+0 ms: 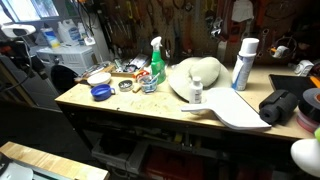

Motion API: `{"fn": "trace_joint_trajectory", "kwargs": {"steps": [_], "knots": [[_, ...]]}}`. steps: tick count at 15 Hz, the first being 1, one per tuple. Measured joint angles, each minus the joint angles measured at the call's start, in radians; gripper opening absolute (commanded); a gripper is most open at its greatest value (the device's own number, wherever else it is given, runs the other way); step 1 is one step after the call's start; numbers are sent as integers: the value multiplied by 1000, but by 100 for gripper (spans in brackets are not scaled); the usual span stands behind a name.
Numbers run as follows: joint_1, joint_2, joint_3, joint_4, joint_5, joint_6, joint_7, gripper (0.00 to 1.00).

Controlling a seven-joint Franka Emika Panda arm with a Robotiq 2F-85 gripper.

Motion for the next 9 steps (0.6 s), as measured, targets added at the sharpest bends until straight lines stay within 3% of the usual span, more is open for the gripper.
{"fn": "trace_joint_trajectory", "kwargs": {"steps": [6, 9], "knots": [[-5, 4, 0, 12, -4, 2, 7, 100], [-81, 39, -2, 25, -51, 49, 65, 100]]}}
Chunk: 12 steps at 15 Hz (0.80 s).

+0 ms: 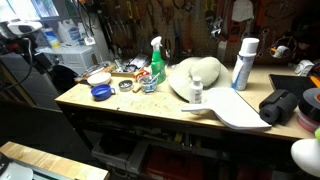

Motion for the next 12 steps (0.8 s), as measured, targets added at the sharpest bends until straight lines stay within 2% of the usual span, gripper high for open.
{"fn": "trace_joint_trajectory", "kwargs": {"steps": [3, 6, 8, 12], "knots": [[-127, 85, -29, 1, -42, 73, 44, 100], [-209, 206, -102, 12, -36, 127, 58, 100], [-221, 262, -139, 31, -35, 133, 58, 100], [-220, 282, -142, 42, -33, 134, 62, 100]]}}
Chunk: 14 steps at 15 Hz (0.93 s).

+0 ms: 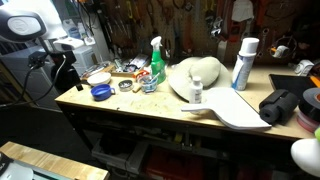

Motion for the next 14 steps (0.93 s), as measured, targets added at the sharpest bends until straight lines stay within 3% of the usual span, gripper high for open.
{"fn": "trace_joint_trajectory", "kwargs": {"steps": [11, 14], "knots": [[0, 1, 0, 4, -3, 4, 8, 100], [-46, 46, 0, 37, -71, 143, 88, 100]]}}
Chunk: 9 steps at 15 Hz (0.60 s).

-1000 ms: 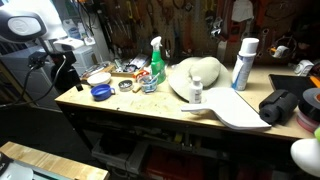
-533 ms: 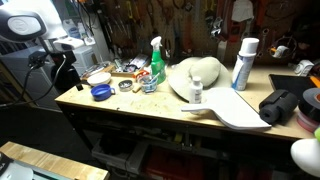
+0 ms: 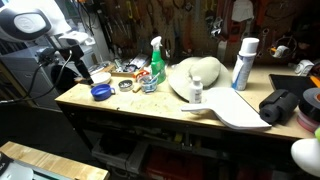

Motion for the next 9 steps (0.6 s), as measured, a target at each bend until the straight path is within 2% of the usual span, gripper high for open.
{"fn": "trace_joint_trajectory", "kwargs": {"steps": [2, 4, 7, 9], "knots": [[-53, 74, 0, 58, -75, 78, 43, 100], [-94, 163, -3, 137, -124, 107, 77, 100], [-98, 292, -32, 265, -119, 112, 87, 100], [-95, 337, -38, 306, -119, 112, 90, 100]]}}
